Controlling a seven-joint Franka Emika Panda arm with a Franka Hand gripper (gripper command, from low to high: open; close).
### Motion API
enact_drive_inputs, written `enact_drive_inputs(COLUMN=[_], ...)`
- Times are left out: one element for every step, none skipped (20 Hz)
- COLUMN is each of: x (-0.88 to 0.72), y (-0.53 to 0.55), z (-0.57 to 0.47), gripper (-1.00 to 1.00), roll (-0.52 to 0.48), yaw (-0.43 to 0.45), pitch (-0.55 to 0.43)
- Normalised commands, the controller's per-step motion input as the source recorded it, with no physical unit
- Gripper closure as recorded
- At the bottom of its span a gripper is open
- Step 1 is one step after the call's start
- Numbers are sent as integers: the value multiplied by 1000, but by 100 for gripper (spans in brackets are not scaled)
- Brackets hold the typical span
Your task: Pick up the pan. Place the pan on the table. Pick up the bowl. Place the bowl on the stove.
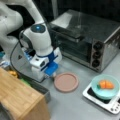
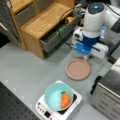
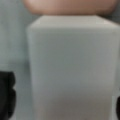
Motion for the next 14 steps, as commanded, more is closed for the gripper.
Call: enact_drive_inputs(x=[-106,-100,-97,-94,-96,-97,-94,-91,-90,-84,-79,-77,-80,-82], y=[-65,-63,-61,-57,-53,-47,-42,-38,-35,-33,-29,-26,-25,-23], z=[-111,-121,-125,-129,-136,-140,-143,-142,-142,-137,-126,-112,-92,-64], gripper=[100,100,100,100,100,100,100,100,100,100,100,100,100,100], roll=[-46,-46,-46,-48,-50,-50,-50,-48,-49,-46,-45,-42,-41,-34], yaw=[146,146,146,145,139,139,137,135,135,133,131,130,130,126], pitch=[-113,-115,-116,-119,-117,-115,-115,-113,-112,-111,-108,-105,-100,-93])
